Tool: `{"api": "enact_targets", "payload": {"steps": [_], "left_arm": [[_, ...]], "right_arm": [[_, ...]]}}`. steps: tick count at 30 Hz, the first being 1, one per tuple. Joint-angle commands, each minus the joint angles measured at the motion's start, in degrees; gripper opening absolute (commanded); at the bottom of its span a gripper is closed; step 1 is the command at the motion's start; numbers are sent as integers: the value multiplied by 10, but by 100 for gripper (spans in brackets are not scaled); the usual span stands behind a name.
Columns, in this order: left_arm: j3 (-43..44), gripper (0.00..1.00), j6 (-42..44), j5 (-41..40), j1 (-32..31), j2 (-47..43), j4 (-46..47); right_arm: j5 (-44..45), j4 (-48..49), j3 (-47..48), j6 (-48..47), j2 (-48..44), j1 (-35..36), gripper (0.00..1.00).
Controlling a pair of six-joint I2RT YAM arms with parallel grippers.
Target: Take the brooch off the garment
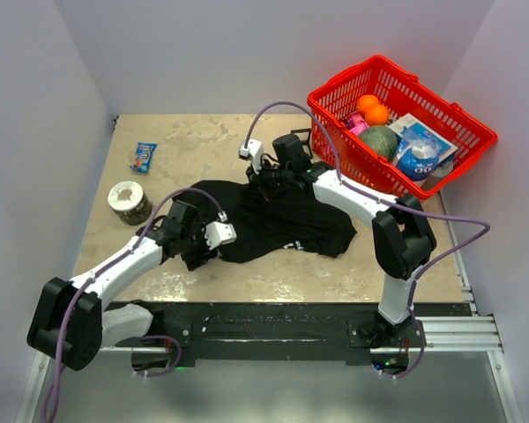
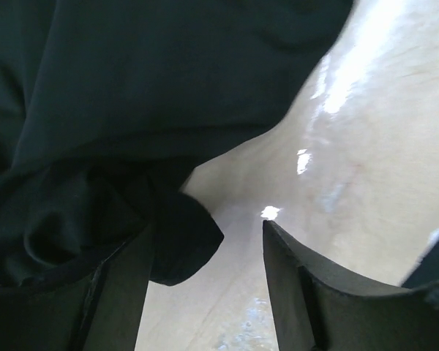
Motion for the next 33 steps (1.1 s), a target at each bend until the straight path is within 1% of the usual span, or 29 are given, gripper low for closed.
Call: {"api": "enact_targets", "payload": {"steps": [1,5,7,8,9,10,11,13,15,16,18,19,21,22,24,25,26,27,29,30,31,32,33], "left_arm": [[-20,64,-22,-108,-12,1,73],[-31,63,-43,-123,-26,31,98],[-30,52,-50,-128,-27,44,112],[-29,44,-51,-131,-27,53,113],[-26,25,-51,-133,-27,56,115],[-24,14,-49,-138,-27,56,113],[-12,0,-42,-138,-27,54,104],[7,0,-38,-134,-25,32,71],[45,0,-42,-127,-20,-2,36],[56,0,-51,-95,1,-62,34],[65,0,-45,-80,19,-129,45],[70,0,-24,-94,23,-175,44],[78,0,0,-115,35,-194,28],[95,0,17,-123,63,-197,26],[113,0,38,-122,95,-193,38],[128,0,57,-139,112,-186,53],[138,0,66,-157,119,-180,77],[150,0,73,-171,129,-172,130],[208,0,82,-191,174,-132,178],[238,0,77,-194,195,-112,205],[310,0,59,-203,231,-65,210],[350,0,47,-205,254,-39,205],[391,0,35,-201,294,4,201]], "right_arm": [[8,30,13,6,-26,-6,0],[12,30,11,4,-26,-8,0],[12,28,13,3,-25,-9,0],[12,26,14,2,-26,-9,0],[13,26,15,2,-26,-9,0],[13,25,15,2,-26,-11,0],[13,24,17,1,-27,-11,0],[14,23,19,1,-27,-15,0],[13,22,23,3,-30,-18,0],[10,15,26,4,-30,-22,0],[2,4,43,4,-36,-30,0],[-2,-6,50,1,-41,-37,0],[-10,-25,78,-6,-52,-45,0],[-13,-45,100,-13,-55,-52,0],[-14,-61,123,-20,-69,-63,0],[-10,-69,146,-27,-74,-73,0],[2,-72,158,-31,-78,-79,0],[8,-70,169,-33,-81,-93,0],[30,-60,210,-32,-89,-109,0],[40,-56,227,-27,-85,-132,0],[41,-55,273,-7,-76,-147,0],[42,-55,300,9,-69,-162,0],[46,-55,326,25,-63,-191,0]]}}
